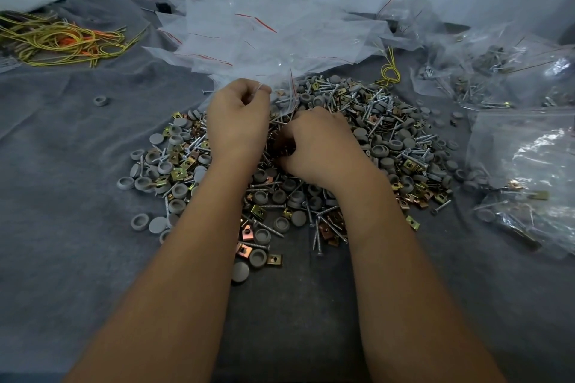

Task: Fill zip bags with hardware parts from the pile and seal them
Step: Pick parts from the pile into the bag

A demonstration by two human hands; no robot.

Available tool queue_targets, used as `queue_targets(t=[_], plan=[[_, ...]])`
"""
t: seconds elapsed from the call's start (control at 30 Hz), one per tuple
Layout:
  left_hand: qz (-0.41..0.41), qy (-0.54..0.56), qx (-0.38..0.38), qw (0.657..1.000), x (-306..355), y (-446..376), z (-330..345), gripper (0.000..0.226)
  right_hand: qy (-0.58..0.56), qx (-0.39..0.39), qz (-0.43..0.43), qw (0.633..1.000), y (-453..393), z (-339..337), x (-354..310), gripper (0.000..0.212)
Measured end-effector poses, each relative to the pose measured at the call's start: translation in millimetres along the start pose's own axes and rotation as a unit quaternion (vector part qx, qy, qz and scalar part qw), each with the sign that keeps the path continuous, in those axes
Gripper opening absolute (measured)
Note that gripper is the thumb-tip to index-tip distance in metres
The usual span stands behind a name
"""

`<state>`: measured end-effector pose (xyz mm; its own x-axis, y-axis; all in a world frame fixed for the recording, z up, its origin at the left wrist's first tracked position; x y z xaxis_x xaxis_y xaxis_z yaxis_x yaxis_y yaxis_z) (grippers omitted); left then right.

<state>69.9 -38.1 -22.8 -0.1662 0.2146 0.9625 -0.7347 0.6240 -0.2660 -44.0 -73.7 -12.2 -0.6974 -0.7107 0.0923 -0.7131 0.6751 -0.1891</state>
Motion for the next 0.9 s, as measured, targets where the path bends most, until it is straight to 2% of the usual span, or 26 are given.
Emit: queue_targets(t=[0.17, 0.47, 0.63, 0.77, 0.9], plan=[[0.003, 0.001, -0.009, 1.000, 0.9, 0.5, 1.4, 0.033, 0.030, 0.012, 0.003, 0.999, 1.7, -1.7, -2.2, 0.018], [0.007, 0.003, -0.018, 1.000, 0.7, 0.8, 3.2, 0.032, -0.002, 0.006, -0.004, 1.000, 1.8, -0.6, -3.4, 0.023], [0.007, 0.006, -0.012, 1.000, 0.7, 0.8, 2.1, 0.032, -0.040, 0.024, -0.007, 0.999, 0.8, -5.1, -4.5, 0.013], [0.003, 0.005, -0.003, 1.000, 0.3, 0.9, 0.5, 0.030, -0.133, 0.053, 0.041, 0.989, 2.6, -10.9, 13.1, 0.010], [0.002, 0.001, -0.004, 1.000, 0.0, 1.7, 0.3, 0.030, -0.284, 0.124, 0.120, 0.943, 9.6, -17.1, 39.9, 0.012]])
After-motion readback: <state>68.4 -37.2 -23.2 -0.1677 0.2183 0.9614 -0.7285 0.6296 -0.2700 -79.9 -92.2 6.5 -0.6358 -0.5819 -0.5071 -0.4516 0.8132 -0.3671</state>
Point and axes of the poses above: each hand's wrist, its own y-axis away from the middle knuckle, its own z-axis out of the palm, x = y × z, the point moved 9 cm from there along -y, towards the middle knuckle, and after that the axes turned 10 degrees about y, right-handed, at the moved point
